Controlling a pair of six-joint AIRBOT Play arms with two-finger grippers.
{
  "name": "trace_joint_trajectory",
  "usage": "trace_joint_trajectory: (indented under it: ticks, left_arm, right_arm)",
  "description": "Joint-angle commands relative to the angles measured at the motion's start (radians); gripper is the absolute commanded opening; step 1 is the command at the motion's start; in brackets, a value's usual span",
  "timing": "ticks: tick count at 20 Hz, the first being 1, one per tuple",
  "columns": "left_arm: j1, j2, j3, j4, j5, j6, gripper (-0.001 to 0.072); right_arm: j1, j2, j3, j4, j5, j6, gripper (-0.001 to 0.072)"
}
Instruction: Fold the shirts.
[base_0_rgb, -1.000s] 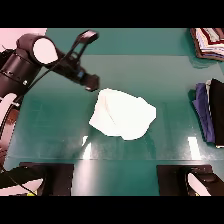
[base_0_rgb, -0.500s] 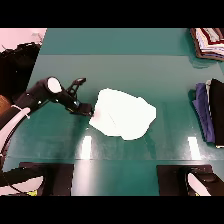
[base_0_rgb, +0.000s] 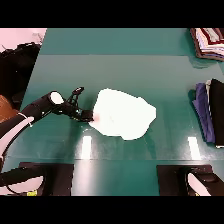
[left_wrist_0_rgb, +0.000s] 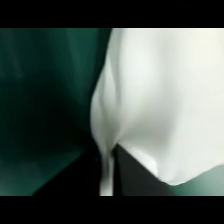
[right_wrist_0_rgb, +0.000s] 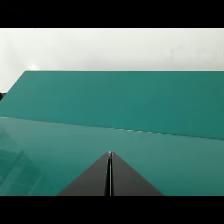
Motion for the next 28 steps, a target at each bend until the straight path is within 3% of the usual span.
trace_joint_trajectory:
  ticks: [1, 3, 7, 10, 11, 12, 13, 17, 20, 22, 23, 24, 25, 28]
  left_arm:
    - [0.002, 0.004, 0.006, -0.037, 0.007, 0.003, 0.0027]
    - [0.015, 0.004, 0.072, 0.008, -0.042, 0.002, 0.0027]
    - [0.068, 0.004, 0.296, 0.089, -0.156, 0.002, 0.0027]
    - [0.076, 0.004, 0.427, 0.111, -0.164, 0.002, 0.0027]
    - [0.075, 0.004, 0.449, 0.110, -0.163, 0.002, 0.0027]
    - [0.076, 0.004, 0.463, 0.110, -0.159, 0.002, 0.0027]
    - [0.075, 0.004, 0.465, 0.110, -0.152, 0.001, 0.0027]
    - [0.075, 0.002, 0.465, 0.111, -0.152, 0.002, 0.0027]
    - [0.076, 0.002, 0.465, 0.111, -0.156, 0.002, 0.0027]
    - [0.075, 0.002, 0.465, 0.111, -0.159, 0.002, 0.0028]
    - [0.076, 0.002, 0.465, 0.111, -0.159, 0.002, 0.0027]
    - [0.075, 0.002, 0.465, 0.111, -0.164, 0.001, 0.0027]
    - [0.076, 0.002, 0.465, 0.111, -0.167, 0.001, 0.0027]
    - [0.076, 0.035, 0.479, 0.137, -0.147, -0.010, 0.0025]
  right_arm:
    - [-0.001, 0.000, 0.000, -0.004, 0.033, 0.000, 0.0018]
    - [-0.018, -0.007, 0.000, -0.036, 0.125, 0.001, 0.0018]
    - [-0.111, -0.096, -0.019, -0.053, 0.453, 0.019, 0.0018]
    - [-0.140, -0.170, -0.172, -0.049, 0.506, 0.021, 0.0032]
    - [-0.136, -0.193, -0.238, -0.036, 0.504, 0.020, 0.0168]
    - [-0.126, -0.224, -0.310, -0.006, 0.498, 0.020, 0.0405]
    - [-0.107, -0.258, -0.371, 0.040, 0.486, 0.019, 0.0489]
    - [0.048, -0.421, -0.513, 0.220, 0.348, -0.062, 0.0488]
    - [0.159, -0.524, -0.513, 0.299, 0.245, -0.090, 0.0485]
    - [0.200, -0.569, -0.484, 0.287, 0.212, -0.092, 0.0423]
    - [0.207, -0.582, -0.464, 0.287, 0.211, -0.097, 0.0337]
    - [0.209, -0.588, -0.443, 0.287, 0.211, -0.117, 0.0152]
    - [0.208, -0.587, -0.423, 0.286, 0.211, -0.130, 0.0019]
    - [0.177, -0.533, -0.331, 0.219, 0.225, -0.131, 0.0017]
